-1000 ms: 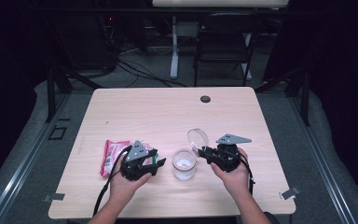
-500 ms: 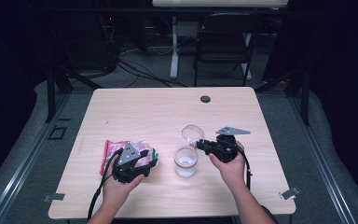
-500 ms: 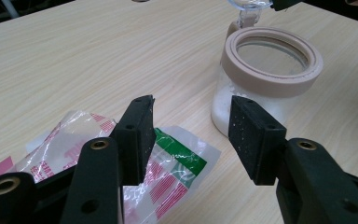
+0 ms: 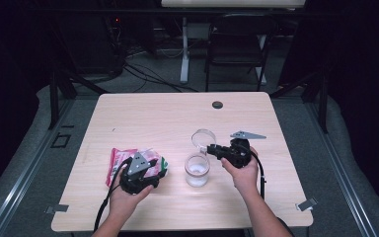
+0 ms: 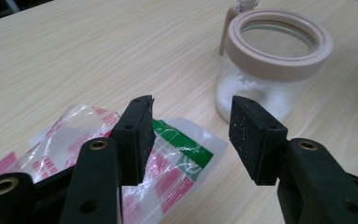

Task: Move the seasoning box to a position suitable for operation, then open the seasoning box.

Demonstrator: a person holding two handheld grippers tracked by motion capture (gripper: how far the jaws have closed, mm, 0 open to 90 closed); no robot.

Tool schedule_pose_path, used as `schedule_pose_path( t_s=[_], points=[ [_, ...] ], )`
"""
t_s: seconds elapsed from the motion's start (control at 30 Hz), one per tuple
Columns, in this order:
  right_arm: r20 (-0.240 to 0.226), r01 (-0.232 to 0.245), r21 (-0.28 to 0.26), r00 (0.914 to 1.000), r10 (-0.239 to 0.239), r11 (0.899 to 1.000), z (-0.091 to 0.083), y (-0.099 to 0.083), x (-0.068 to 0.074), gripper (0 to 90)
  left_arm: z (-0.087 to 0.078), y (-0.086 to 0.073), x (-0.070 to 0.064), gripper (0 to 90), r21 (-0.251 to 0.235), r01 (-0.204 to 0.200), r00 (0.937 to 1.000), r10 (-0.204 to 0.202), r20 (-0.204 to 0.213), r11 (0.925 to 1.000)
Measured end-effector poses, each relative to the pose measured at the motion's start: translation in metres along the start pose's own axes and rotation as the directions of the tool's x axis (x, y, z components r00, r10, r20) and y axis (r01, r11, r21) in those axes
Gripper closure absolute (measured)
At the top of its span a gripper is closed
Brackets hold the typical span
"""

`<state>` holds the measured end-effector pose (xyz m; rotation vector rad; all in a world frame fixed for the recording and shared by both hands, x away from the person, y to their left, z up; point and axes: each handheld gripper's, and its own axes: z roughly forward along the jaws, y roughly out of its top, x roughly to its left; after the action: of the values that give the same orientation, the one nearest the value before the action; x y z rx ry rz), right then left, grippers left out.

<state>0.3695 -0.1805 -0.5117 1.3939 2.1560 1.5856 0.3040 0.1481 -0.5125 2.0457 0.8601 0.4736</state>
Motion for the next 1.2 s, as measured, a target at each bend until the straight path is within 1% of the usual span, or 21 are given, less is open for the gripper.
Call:
schedule_pose_path(
  t_s=[0.07, 0.13, 0.2, 0.33, 0.43, 0.47, 0.53, 0.57, 0.6, 0.67, 0.7, 0.73, 0.77, 0.8, 0.83, 0.9, 0.93, 0.97, 1.03, 1.1, 1.2],
  points=[
    [0.006, 0.006, -0.007, 1.0, -0.006, 1.0, 0.0, 0.0, 0.0, 72.1, -0.001, -0.001, 0.001, 52.1, -0.001, 0.007, 1.0, -0.007, 0.001, 1.0],
    [0.035, 0.016, -0.007, 0.9992, -0.016, 1.0, -0.002, 0.0, 0.002, 68.6, -0.002, -0.001, 0.002, 55.2, -0.004, 0.019, 0.9997, -0.019, 0.014, 0.9998],
    [0.044, 0.021, -0.01, 0.9988, -0.021, 1.0, -0.005, -0.001, 0.003, 65.2, -0.003, 0.0, 0.002, 55.6, -0.012, 0.033, 0.9993, -0.033, 0.018, 0.9994],
    [0.076, 0.064, 0.006, 0.995, -0.064, 0.998, -0.011, -0.005, 0.006, 60.9, -0.004, 0.002, 0.005, 55.1, -0.017, 0.036, 0.9993, -0.036, 0.012, 0.9992],
    [0.108, 0.111, 0.02, 0.9878, -0.112, 0.994, -0.019, -0.007, 0.01, 58.6, -0.006, 0.005, 0.008, 54.4, -0.022, 0.037, 0.9991, -0.037, 0.021, 0.9991],
    [0.115, 0.125, 0.013, 0.9854, -0.125, 0.992, -0.021, -0.007, 0.012, 56.9, -0.006, 0.006, 0.009, 54.4, -0.02, 0.041, 0.9988, -0.04, 0.029, 0.999],
    [0.139, 0.16, 0.004, 0.9775, -0.159, 0.987, -0.025, -0.007, 0.016, 56.2, -0.008, 0.008, 0.012, 54.3, -0.041, 0.042, 0.9988, -0.04, 0.027, 0.9983],
    [0.144, 0.168, -0.005, 0.9757, -0.165, 0.986, -0.027, -0.007, 0.018, 56.0, -0.009, 0.01, 0.013, 54.3, -0.047, 0.039, 0.9989, -0.037, 0.027, 0.9981],
    [0.148, 0.178, -0.012, 0.9735, -0.174, 0.984, -0.028, -0.007, 0.02, 56.1, -0.01, 0.011, 0.014, 54.3, -0.057, 0.049, 0.9983, -0.047, 0.033, 0.9972],
    [0.142, 0.192, -0.015, 0.9718, -0.188, 0.981, -0.031, -0.007, 0.024, 56.2, -0.013, 0.013, 0.018, 54.4, -0.066, 0.058, 0.9974, -0.055, 0.046, 0.9961],
    [0.142, 0.194, -0.024, 0.9717, -0.189, 0.981, -0.032, -0.008, 0.026, 56.2, -0.014, 0.014, 0.021, 54.7, -0.076, 0.067, 0.997, -0.063, 0.045, 0.9948],
    [0.147, 0.207, -0.026, 0.9685, -0.201, 0.978, -0.034, -0.008, 0.028, 56.0, -0.014, 0.014, 0.021, 54.9, -0.076, 0.067, 0.997, -0.063, 0.045, 0.9948],
    [0.147, 0.211, -0.022, 0.9676, -0.205, 0.977, -0.036, -0.009, 0.029, 56.7, -0.015, 0.015, 0.024, 55.1, -0.081, 0.077, 0.9965, -0.074, 0.039, 0.9938],
    [0.142, 0.212, -0.019, 0.968, -0.207, 0.977, -0.036, -0.009, 0.03, 57.2, -0.015, 0.016, 0.025, 55.2, -0.076, 0.084, 0.996, -0.081, 0.038, 0.9936],
    [0.141, 0.208, -0.009, 0.9686, -0.205, 0.978, -0.036, -0.01, 0.03, 57.4, -0.015, 0.016, 0.027, 55.2, -0.069, 0.093, 0.9948, -0.09, 0.047, 0.9932],
    [0.132, 0.201, 0.003, 0.971, -0.199, 0.98, -0.036, -0.011, 0.03, 58.0, -0.013, 0.016, 0.028, 54.8, -0.052, 0.118, 0.9906, -0.114, 0.076, 0.9917],
    [0.128, 0.199, 0.002, 0.972, -0.197, 0.98, -0.037, -0.011, 0.03, 57.9, -0.011, 0.016, 0.029, 53.9, -0.041, 0.12, 0.99, -0.117, 0.079, 0.9919],
    [0.12, 0.195, -0.002, 0.9737, -0.193, 0.981, -0.037, -0.011, 0.03, 57.6, -0.01, 0.017, 0.028, 52.5, -0.027, 0.115, 0.9908, -0.113, 0.076, 0.993],
    [0.118, 0.206, 0.002, 0.9718, -0.204, 0.979, -0.038, -0.011, 0.031, 56.8, -0.007, 0.021, 0.027, 48.9, -0.013, 0.104, 0.9917, -0.103, 0.078, 0.9945],
    [0.12, 0.218, 0.003, 0.9689, -0.216, 0.976, -0.04, -0.011, 0.033, 56.8, -0.007, 0.024, 0.026, 48.0, -0.009, 0.095, 0.993, -0.094, 0.072, 0.9954],
    [0.113, 0.222, 0.003, 0.9687, -0.221, 0.975, -0.04, -0.011, 0.034, 56.8, -0.009, 0.023, 0.023, 47.5, -0.002, 0.064, 0.9963, -0.064, 0.056, 0.9979]
  ],
)
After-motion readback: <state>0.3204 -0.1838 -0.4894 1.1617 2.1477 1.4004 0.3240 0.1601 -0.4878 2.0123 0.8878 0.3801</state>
